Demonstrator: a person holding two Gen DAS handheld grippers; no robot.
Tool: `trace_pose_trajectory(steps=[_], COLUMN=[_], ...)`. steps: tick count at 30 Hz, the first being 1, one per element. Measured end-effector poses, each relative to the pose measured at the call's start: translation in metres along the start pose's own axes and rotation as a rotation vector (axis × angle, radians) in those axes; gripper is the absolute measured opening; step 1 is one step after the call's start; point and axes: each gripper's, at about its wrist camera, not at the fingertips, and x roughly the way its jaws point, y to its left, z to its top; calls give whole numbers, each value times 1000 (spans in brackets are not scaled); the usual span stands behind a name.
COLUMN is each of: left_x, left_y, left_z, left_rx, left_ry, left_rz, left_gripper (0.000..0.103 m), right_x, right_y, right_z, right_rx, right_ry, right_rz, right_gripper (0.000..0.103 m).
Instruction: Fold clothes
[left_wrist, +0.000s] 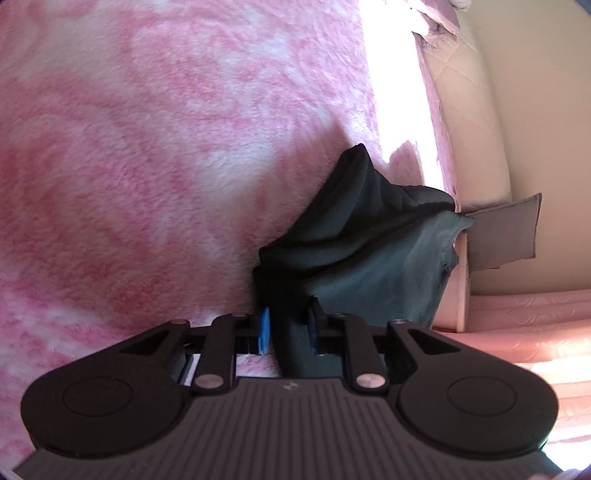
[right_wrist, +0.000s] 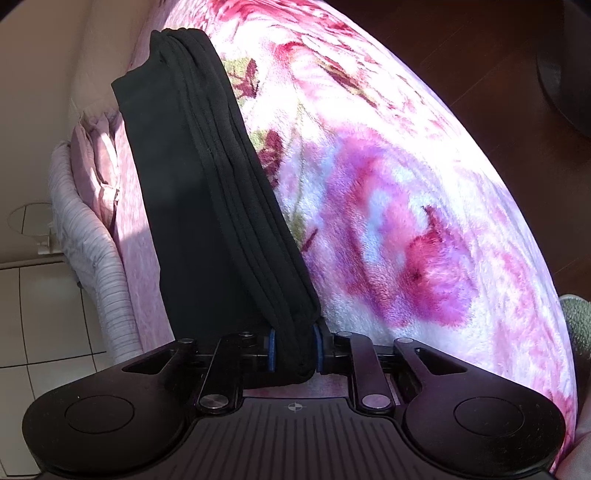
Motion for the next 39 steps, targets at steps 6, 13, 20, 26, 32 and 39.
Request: trace_pose_trajectory(steps=[6,13,20,26,32,39], left_x=[-19,-29,-17,0,23,58], left_y=[-29,-85,-125,-149,-177,-209], left_z=[1,8,8,12,23,39], left_rx=[31,80,65,42,42,63], left_ry=[-29,-82,-137,-172,-185,-182], left_rz=[-33,-94,-120,-108,-94,-61], left_gripper=[7,7,7,6,7,6], right_x=[-12,-28,-30,-21,-4,19], right_y=[15,34,49,65,78,90], right_z=[9,35,80,120,158,201], right_rx=[37,121,223,268,345,476], right_ry=[62,125,185,229,255,280], right_rz=[7,107,155,166,165,167], right_gripper=[11,11,11,11,11,11])
